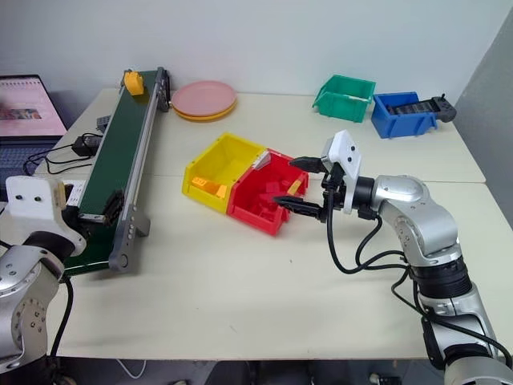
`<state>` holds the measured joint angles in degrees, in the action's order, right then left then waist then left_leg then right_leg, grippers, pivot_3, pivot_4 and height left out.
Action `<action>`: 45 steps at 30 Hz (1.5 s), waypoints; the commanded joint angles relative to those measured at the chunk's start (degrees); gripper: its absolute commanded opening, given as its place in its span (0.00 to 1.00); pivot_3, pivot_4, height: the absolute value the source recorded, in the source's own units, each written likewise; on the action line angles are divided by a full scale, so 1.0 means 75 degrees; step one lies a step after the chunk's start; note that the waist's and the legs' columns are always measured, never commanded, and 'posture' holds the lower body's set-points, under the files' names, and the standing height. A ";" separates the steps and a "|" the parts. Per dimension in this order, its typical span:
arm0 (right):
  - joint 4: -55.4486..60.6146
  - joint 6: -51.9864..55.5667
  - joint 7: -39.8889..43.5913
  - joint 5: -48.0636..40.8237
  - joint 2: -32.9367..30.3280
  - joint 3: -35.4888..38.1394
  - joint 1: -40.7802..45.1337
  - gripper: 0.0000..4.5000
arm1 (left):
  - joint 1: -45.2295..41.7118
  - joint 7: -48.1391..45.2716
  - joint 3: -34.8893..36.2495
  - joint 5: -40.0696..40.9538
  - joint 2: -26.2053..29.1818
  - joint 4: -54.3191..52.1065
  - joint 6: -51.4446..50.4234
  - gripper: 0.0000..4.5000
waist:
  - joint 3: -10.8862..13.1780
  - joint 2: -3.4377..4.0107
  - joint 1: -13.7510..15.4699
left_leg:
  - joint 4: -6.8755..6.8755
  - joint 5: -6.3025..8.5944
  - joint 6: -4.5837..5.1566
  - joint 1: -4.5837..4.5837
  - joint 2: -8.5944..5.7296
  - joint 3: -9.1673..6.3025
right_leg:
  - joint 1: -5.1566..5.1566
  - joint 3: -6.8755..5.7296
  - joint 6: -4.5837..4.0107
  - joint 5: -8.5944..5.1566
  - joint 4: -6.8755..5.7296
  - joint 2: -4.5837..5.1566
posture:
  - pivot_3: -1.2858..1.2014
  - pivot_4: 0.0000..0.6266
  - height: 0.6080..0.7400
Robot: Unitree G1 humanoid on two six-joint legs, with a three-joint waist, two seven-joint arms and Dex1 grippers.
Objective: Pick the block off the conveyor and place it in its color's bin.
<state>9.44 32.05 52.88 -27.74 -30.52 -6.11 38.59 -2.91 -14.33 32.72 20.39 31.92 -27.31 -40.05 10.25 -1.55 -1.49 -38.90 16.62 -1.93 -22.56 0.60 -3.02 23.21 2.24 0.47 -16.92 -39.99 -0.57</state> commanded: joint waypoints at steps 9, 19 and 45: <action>-0.0167 -0.0409 0.0600 0.0069 0.0011 -0.0010 0.0454 1.00 | 0.0129 0.0372 0.0670 0.0209 0.0134 -0.0681 -0.0590 0.99 | 0.0000 0.0000 -0.0003 | 0.0001 0.0000 0.0000 0.0001 -0.0001 0.0001 | 0.0000 0.0001 0.0000 0.0000 0.0001 0.0001 | 0.52 0.24 1.00; -0.0318 -0.0265 0.0911 -0.0232 0.0054 0.0146 0.0689 1.00 | 0.0571 0.0050 0.0646 0.0458 0.0265 -0.1179 -0.0600 0.99 | 0.0000 0.0000 -0.0004 | 0.0002 0.0000 0.0000 0.0000 -0.0002 0.0001 | 0.0000 0.0003 0.0000 0.0000 0.0002 0.0002 | 0.52 0.24 1.00; 0.0491 0.0561 0.1495 -0.1088 -0.0112 0.0130 0.0883 1.00 | -0.0478 0.0591 0.0237 0.0277 0.0360 -0.0206 -0.1263 0.99 | -0.0003 -0.0005 -0.0003 | 0.0006 0.0000 0.0000 -0.0002 -0.0002 -0.0001 | 0.0003 -0.0001 0.0000 0.0000 0.0005 0.0003 | 0.52 0.24 1.00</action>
<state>10.56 36.46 63.15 -34.99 -30.62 -5.75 45.40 -5.58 -10.56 34.92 23.29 33.94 -28.55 -49.81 10.23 -1.59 -1.51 -38.85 16.62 -1.93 -22.58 0.58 -3.04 23.23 2.22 0.47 -16.92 -39.95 -0.55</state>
